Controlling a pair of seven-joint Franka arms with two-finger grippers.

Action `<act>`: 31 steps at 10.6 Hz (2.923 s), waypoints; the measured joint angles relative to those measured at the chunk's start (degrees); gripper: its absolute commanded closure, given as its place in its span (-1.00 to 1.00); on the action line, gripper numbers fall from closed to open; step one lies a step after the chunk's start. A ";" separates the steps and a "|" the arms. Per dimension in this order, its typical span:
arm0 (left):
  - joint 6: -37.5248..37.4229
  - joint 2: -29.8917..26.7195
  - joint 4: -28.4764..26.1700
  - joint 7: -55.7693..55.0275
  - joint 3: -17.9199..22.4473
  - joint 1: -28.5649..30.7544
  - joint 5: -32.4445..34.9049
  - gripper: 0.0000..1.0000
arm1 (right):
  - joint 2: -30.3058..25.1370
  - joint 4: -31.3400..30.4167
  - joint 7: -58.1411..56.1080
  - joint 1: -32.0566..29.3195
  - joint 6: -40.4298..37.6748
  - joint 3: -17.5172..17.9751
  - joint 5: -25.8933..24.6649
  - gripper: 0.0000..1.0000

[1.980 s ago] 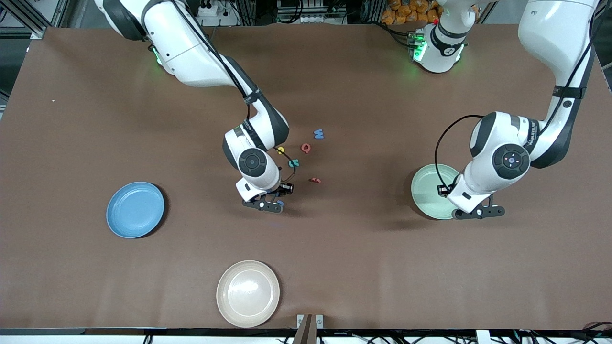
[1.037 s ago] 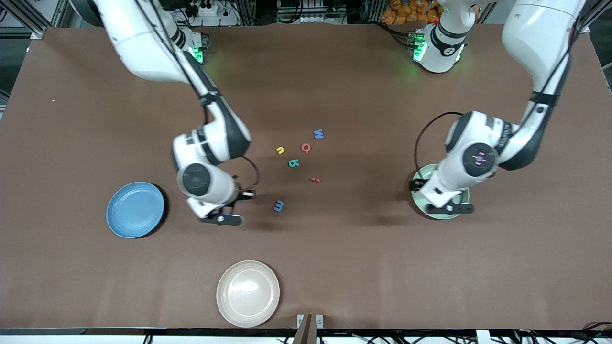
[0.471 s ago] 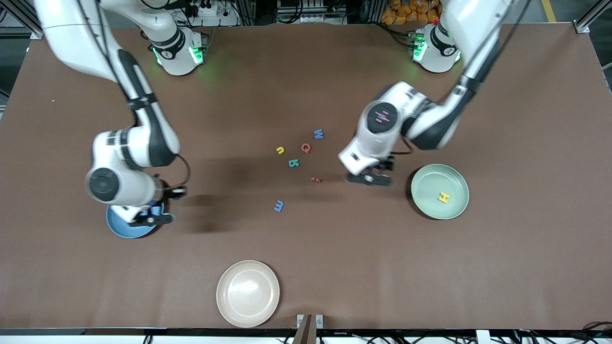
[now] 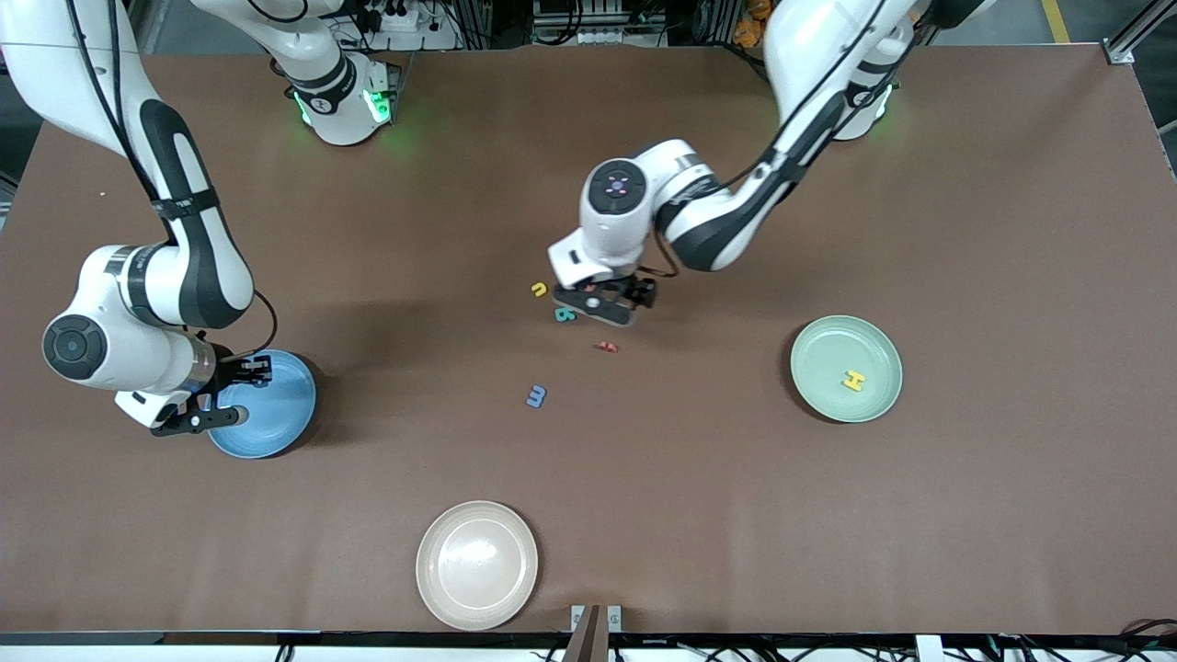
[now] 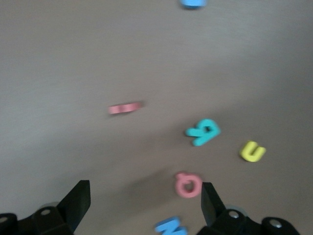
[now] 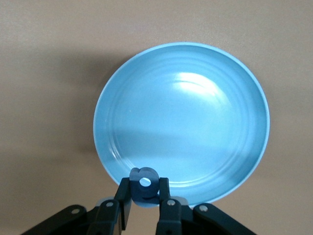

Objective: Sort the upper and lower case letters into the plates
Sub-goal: 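Release the blue letter in the blue plate while the left gripper grasps teal R, then carry the teal R to the green plate while the right gripper reaches letters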

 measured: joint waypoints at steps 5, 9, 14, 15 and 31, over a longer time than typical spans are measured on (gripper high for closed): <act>6.33 4.07 2.35 18.68 3.12 -5.19 3.31 -1.00 | 0.29 -0.06 0.06 0.23 0.75 0.60 -0.11 -1.00; 10.10 6.42 2.38 31.27 4.20 -7.75 3.40 -1.00 | 0.46 -0.06 0.16 1.09 0.73 1.20 -0.10 -1.00; 13.13 9.09 3.66 38.30 7.82 -9.61 3.40 -0.75 | 1.53 -0.03 0.18 1.07 1.06 1.13 -0.10 -1.00; 13.13 9.23 3.82 38.71 8.14 -9.68 3.40 -0.72 | 1.53 -0.01 0.18 1.07 1.10 1.13 -0.10 -1.00; 3.80 5.53 8.09 38.66 9.82 -6.01 -4.93 1.00 | 2.17 2.46 7.52 4.91 1.87 1.27 -0.01 -1.00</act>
